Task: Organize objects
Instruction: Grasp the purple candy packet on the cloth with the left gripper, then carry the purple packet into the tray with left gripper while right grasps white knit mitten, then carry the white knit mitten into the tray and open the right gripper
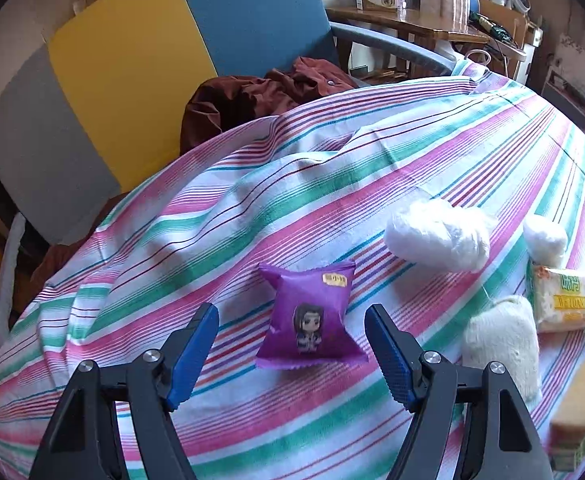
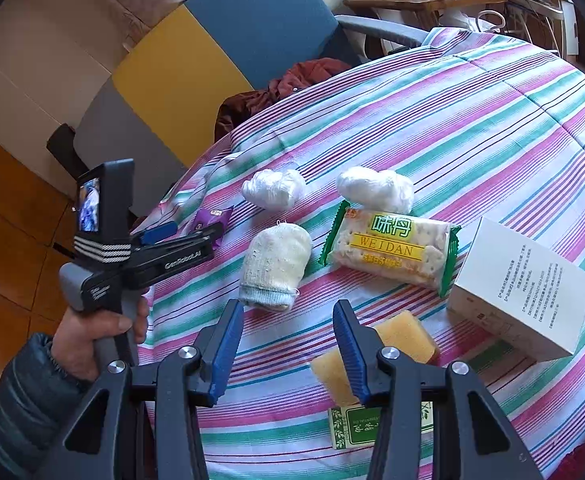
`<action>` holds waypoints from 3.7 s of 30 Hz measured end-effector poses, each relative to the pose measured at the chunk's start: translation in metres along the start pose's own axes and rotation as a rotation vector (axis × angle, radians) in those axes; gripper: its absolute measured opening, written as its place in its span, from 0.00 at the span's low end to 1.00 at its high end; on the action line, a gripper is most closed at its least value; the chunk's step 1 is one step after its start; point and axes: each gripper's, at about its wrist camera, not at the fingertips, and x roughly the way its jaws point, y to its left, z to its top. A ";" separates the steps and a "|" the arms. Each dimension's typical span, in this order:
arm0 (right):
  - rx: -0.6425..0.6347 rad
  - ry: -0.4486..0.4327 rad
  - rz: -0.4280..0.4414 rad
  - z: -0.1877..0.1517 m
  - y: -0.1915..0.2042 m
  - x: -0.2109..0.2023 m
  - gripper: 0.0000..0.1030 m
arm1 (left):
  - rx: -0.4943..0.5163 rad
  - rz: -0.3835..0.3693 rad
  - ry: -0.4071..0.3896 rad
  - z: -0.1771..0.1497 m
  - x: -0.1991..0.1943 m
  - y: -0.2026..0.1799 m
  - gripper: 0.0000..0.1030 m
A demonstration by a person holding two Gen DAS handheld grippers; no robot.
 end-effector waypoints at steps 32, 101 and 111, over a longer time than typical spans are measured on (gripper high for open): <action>-0.122 0.060 -0.061 -0.005 0.026 0.026 0.46 | -0.291 -0.157 -0.150 -0.172 -0.199 0.051 0.34; -0.523 0.234 -0.033 -0.084 0.103 0.079 0.48 | -0.686 0.164 0.084 -0.271 -0.111 0.275 0.42; -0.527 0.185 -0.022 -0.082 0.110 0.066 0.48 | -0.696 0.203 -0.113 -0.318 -0.220 0.244 0.53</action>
